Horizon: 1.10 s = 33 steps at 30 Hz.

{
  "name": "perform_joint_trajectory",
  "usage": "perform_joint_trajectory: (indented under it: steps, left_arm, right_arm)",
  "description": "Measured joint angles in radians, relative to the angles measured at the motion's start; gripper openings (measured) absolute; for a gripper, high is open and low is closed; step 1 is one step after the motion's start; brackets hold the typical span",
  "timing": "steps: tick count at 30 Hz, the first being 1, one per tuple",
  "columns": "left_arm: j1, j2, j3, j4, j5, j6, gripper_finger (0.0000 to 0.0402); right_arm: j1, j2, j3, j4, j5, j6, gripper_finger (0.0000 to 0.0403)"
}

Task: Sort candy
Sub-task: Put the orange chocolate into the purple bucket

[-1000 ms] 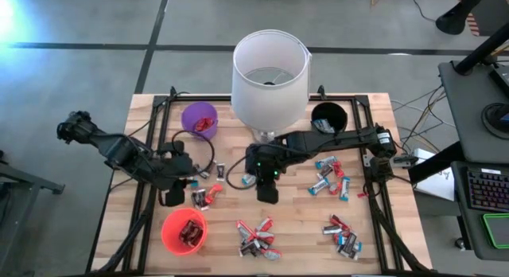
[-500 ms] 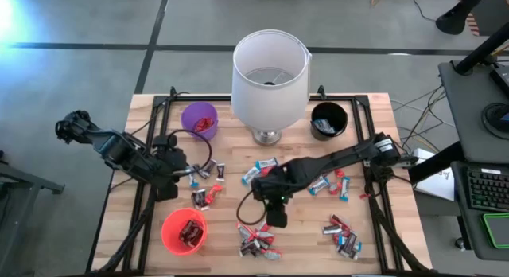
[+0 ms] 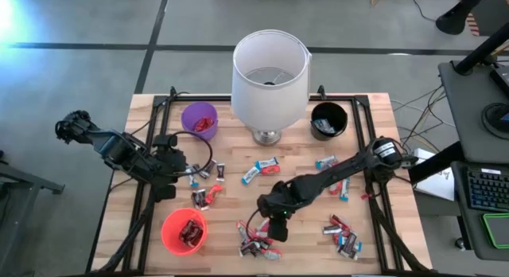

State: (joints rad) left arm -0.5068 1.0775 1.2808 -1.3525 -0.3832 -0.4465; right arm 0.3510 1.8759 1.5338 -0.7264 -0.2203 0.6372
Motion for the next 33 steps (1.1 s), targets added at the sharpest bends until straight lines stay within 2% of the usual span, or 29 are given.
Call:
perform_joint_trajectory:
  steps: [10, 18, 26, 33]
  left_arm:
    - [0.000, 0.000, 0.000, -0.003, 0.008, -0.038, 0.0113]
    - [0.000, -0.003, 0.000, -0.003, 0.009, -0.062, 0.0113]
    - [0.000, -0.003, 0.000, -0.003, 0.012, -0.100, 0.0113]
    - [0.000, -0.002, 0.000, -0.002, 0.061, -0.116, 0.0113]
  right_arm:
    - [0.051, 0.053, 0.000, 0.061, 0.010, -0.020, 0.0139]
    - [0.067, 0.119, -0.001, 0.105, -0.044, -0.054, 0.0139]
    - [0.073, 0.138, -0.003, 0.120, -0.038, -0.073, 0.0139]
    - [0.072, 0.138, -0.011, 0.144, 0.003, -0.076, 0.0139]
